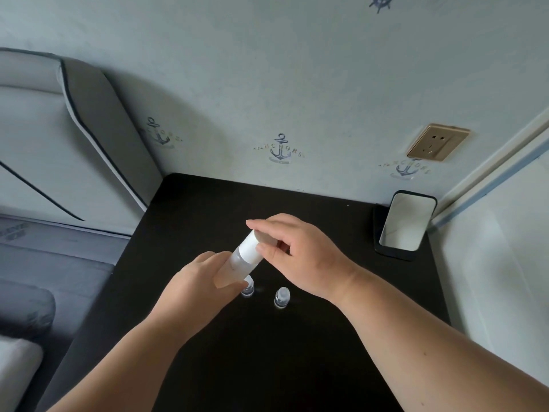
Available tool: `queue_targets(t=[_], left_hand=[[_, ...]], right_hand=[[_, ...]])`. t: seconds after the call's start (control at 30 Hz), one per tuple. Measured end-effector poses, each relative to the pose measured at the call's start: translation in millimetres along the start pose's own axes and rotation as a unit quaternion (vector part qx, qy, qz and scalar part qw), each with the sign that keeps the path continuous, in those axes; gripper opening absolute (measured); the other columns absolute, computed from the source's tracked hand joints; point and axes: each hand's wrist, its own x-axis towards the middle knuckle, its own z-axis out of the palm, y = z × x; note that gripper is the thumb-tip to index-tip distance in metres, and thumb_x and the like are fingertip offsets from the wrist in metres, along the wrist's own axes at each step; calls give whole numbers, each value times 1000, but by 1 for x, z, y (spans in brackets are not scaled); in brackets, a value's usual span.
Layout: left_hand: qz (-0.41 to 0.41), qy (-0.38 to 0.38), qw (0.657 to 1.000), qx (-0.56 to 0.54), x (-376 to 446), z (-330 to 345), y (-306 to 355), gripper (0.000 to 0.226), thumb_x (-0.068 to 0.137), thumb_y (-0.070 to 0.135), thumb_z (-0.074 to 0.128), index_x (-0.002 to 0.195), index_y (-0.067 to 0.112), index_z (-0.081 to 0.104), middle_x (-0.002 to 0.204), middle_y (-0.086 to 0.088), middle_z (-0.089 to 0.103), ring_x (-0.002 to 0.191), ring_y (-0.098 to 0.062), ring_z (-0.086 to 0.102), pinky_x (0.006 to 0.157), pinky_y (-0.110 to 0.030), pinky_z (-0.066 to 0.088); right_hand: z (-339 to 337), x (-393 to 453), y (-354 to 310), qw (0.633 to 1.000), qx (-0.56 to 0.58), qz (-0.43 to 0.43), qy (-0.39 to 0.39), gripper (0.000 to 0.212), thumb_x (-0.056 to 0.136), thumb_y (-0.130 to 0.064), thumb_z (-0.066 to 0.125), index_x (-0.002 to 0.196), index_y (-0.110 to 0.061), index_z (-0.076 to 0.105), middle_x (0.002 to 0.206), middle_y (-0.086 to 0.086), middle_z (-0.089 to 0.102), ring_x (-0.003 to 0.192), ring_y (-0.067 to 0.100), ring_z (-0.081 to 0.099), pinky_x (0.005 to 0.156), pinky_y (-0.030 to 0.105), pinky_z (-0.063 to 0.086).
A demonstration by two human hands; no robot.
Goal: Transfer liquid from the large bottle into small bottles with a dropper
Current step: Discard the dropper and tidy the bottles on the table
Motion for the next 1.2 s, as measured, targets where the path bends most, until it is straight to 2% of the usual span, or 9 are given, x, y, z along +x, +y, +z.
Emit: queue_targets(t=[0.13,0.37,0.57,0.67,0.77,0.87,1.0,1.1,1.2], left_hand=[[7,-3,1000,-6,-2,-2,3,31,82,53,70,110,50,59,104,28,52,82,3,57,67,-32,55],[26,-2,999,-20,-3,-8,5,33,79,53,71,110,47,63,104,30,54,86,3,57,69,-29,53],[33,-4,999,-36,-3,-15,6,25,79,47,75,101,48,63,101,28,56,84,1,59,66,-31,54],[31,9,999,-23,-1,-17,9,28,79,48,74,105,45,65,98,26,56,84,0,57,68,-34,54],[33,17,999,-13,-2,-17,14,27,79,48,75,104,43,66,93,21,59,79,-4,59,68,-34,54],[58,16,998,0,-4,-16,20,31,79,49,75,108,42,66,92,21,58,76,-4,59,63,-27,50],[71,21,997,16,-4,-15,26,38,81,49,73,117,37,66,97,21,56,78,-5,58,64,-24,48],[45,32,998,5,-3,-18,23,36,83,48,73,117,36,67,97,21,58,78,-6,59,65,-26,50],[44,39,998,8,-3,-23,18,35,82,46,75,114,37,67,95,19,58,73,-7,60,63,-28,53]], right_hand=[[-3,1,-3,1000,0,4,-11,38,105,-21,52,143,-23,55,129,-4,61,118,10,56,100,27,49],[-9,2,-1,1000,11,-10,-5,36,102,-20,58,138,-22,60,120,-5,65,110,8,58,94,20,49],[-16,6,1,998,-19,-55,-38,36,102,-13,57,137,-19,61,131,-5,64,120,5,56,101,13,44],[-12,8,-2,999,-17,-25,-19,35,103,-25,56,137,-21,61,116,-7,65,103,3,59,89,10,44],[-8,13,-5,999,-45,25,11,26,97,-47,60,111,-27,66,95,-14,65,83,1,59,73,13,43],[1,16,-11,995,-73,46,48,31,92,-58,58,79,-32,50,77,-13,53,69,5,54,61,13,36],[15,19,-20,994,60,61,63,21,101,-44,53,109,-27,62,112,-13,57,100,1,58,74,8,44],[12,13,-18,972,220,83,-5,21,103,-34,54,124,-35,58,126,-16,58,116,-4,54,91,9,44],[7,6,-15,979,177,82,-53,39,99,-21,59,131,-42,51,131,-16,53,116,2,54,90,8,46]])
